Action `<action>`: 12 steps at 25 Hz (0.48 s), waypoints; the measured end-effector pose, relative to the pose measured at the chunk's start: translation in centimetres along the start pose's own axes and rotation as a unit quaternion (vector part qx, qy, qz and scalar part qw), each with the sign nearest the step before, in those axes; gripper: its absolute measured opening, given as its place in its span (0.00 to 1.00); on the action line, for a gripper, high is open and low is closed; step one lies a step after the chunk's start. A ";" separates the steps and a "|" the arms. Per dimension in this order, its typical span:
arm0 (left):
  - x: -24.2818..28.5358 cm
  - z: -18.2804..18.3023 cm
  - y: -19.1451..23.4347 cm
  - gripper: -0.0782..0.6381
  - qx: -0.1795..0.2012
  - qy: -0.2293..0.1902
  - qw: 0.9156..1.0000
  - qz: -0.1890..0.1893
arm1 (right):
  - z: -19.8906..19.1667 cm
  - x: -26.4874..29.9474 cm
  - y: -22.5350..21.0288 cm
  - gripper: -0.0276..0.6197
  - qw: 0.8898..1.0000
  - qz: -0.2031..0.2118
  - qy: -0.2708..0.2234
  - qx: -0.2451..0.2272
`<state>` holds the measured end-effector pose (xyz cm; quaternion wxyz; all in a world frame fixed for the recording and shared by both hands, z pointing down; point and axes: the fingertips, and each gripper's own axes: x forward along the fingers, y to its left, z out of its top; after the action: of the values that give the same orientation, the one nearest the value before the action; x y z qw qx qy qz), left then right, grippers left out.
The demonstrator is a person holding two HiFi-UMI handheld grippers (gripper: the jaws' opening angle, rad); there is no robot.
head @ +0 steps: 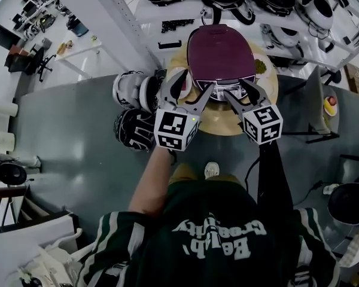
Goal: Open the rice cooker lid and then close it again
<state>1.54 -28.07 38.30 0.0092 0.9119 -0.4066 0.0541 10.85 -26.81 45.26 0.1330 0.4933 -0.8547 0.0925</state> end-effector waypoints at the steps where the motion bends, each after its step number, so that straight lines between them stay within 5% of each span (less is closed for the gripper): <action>1: 0.2 -0.1 0.2 0.54 -0.002 0.000 1.000 -0.001 | -0.3 0.5 0.0 0.44 1.000 0.003 0.007 0.002; 12: 2.6 -0.7 1.9 0.53 -0.011 0.002 1.000 -0.004 | -3.2 4.4 -0.2 0.44 0.997 0.028 0.075 0.019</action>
<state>1.79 -31.26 39.23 0.0200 0.9133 -0.4035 0.0514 9.33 -29.57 49.72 0.1842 0.4632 -0.8540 0.1492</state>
